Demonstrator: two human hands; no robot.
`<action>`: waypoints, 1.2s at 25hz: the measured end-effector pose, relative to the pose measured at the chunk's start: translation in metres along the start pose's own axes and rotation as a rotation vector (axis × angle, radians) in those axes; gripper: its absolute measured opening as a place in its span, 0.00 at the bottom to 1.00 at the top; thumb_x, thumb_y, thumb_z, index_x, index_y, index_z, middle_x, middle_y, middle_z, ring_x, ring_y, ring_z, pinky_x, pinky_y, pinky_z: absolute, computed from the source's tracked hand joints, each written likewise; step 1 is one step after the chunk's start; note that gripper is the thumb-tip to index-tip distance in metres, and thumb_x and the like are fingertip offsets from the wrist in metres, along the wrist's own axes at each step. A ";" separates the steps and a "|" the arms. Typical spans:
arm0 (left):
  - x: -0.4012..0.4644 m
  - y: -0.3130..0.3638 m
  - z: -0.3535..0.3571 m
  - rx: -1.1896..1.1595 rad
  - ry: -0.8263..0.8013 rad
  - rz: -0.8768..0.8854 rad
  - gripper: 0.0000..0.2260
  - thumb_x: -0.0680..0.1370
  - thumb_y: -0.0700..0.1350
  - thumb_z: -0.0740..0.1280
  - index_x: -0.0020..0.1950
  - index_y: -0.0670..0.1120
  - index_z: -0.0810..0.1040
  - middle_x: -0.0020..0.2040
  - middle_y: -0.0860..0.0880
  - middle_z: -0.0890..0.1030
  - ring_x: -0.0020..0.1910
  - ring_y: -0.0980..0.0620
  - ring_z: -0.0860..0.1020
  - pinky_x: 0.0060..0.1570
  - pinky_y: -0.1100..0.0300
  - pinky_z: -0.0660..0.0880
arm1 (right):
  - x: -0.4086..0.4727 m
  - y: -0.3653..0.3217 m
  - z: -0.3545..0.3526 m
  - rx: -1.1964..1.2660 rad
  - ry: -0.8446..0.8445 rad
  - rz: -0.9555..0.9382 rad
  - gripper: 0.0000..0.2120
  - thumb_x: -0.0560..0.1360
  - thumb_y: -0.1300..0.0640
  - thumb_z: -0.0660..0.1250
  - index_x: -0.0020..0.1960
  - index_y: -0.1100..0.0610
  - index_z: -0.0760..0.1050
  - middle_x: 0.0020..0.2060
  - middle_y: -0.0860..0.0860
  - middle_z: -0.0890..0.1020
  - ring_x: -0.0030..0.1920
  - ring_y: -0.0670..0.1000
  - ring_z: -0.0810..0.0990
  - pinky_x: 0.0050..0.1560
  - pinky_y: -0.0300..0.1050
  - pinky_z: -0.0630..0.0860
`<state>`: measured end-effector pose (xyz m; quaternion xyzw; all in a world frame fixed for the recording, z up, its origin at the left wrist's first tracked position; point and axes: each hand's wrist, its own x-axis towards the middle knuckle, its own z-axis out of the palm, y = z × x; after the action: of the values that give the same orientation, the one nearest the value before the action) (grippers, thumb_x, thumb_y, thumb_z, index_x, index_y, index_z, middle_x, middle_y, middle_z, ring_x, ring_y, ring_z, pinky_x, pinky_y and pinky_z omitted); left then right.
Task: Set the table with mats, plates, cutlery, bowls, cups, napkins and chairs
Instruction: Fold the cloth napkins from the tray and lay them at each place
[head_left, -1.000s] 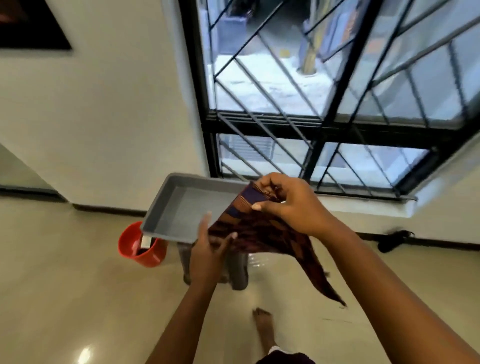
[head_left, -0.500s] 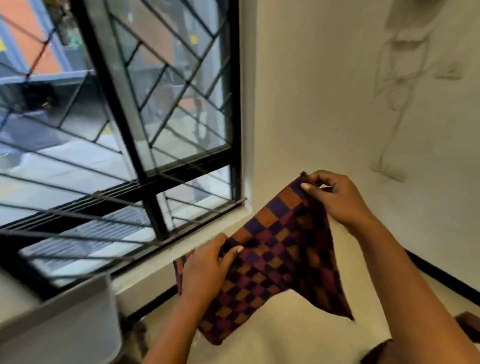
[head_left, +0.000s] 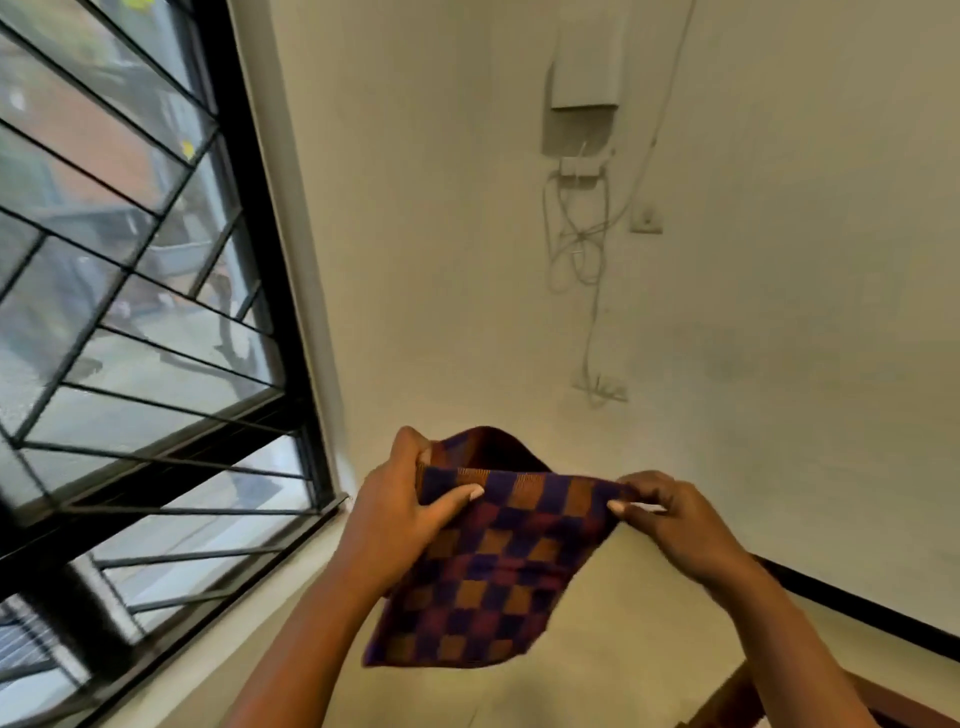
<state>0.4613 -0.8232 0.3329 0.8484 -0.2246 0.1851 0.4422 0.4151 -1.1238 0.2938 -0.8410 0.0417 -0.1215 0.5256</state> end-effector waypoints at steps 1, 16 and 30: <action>0.008 0.006 0.000 -0.023 0.004 0.041 0.20 0.71 0.54 0.74 0.42 0.53 0.61 0.29 0.55 0.69 0.30 0.58 0.72 0.28 0.66 0.67 | -0.001 0.004 0.007 0.022 0.016 0.013 0.03 0.74 0.58 0.72 0.47 0.51 0.82 0.53 0.45 0.82 0.54 0.46 0.80 0.57 0.50 0.77; 0.056 -0.008 -0.040 -0.227 -0.060 0.119 0.16 0.76 0.48 0.70 0.45 0.50 0.61 0.33 0.48 0.74 0.31 0.57 0.73 0.30 0.64 0.70 | -0.029 -0.022 0.171 -0.189 0.501 -0.431 0.21 0.76 0.59 0.67 0.65 0.41 0.76 0.76 0.47 0.62 0.75 0.50 0.63 0.67 0.55 0.68; 0.088 -0.064 -0.077 -0.432 -0.261 0.102 0.06 0.77 0.45 0.66 0.46 0.54 0.70 0.41 0.49 0.84 0.42 0.50 0.83 0.40 0.58 0.80 | 0.026 -0.124 0.066 0.572 0.605 -0.120 0.12 0.69 0.56 0.75 0.49 0.62 0.83 0.44 0.58 0.85 0.45 0.54 0.84 0.42 0.43 0.82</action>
<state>0.5599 -0.7460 0.3768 0.7385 -0.3564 0.0440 0.5707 0.4492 -1.0167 0.3810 -0.5886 0.1097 -0.4000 0.6939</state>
